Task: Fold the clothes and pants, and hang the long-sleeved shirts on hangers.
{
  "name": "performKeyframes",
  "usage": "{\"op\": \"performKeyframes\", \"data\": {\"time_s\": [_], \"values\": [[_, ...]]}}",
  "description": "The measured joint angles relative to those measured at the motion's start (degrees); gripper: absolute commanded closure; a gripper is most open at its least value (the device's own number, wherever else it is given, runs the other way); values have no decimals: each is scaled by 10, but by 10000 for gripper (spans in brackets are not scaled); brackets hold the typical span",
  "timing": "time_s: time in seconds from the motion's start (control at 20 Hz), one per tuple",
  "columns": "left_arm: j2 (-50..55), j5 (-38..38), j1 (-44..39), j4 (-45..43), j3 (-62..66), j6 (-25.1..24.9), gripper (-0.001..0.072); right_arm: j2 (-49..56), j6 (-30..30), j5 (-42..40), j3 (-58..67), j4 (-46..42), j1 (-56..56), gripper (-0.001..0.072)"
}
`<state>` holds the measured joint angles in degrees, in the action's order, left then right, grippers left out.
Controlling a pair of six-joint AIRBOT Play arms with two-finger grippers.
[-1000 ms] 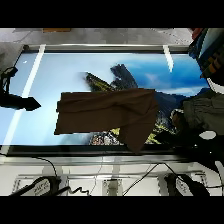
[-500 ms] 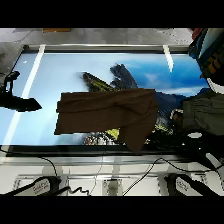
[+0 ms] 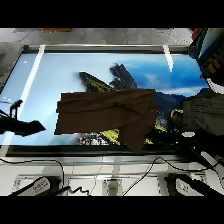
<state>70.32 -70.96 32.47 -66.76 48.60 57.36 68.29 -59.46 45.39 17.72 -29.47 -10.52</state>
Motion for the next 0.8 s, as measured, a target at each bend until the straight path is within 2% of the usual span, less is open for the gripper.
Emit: {"op": "performKeyframes", "data": {"time_s": [0.25, 0.45, 0.5, 0.65, 0.7, 0.75, 0.8], "values": [[12, 55, 9, 50, -74, -21, 193, 0, 5, -2, 1, 2, 2, 693], [48, 68, 10, 100, -90, -34, 199, 0, 7, -5, 0, 3, 2, 694], [58, 68, 8, 117, -92, -37, 229, 0, 7, -6, 0, 3, 2, 694], [84, 79, -3, 156, -95, -47, 249, 0, 7, -12, 1, 3, 2, 694], [90, 86, -9, 167, -96, -49, 400, 0, 7, -14, 1, 4, 2, 694], [95, 99, -16, 169, -96, -49, 621, 0, 7, -16, 1, 4, 2, 694], [99, 113, -23, 170, -97, -51, 697, 0, 7, -16, 2, 4, 2, 694]]}}
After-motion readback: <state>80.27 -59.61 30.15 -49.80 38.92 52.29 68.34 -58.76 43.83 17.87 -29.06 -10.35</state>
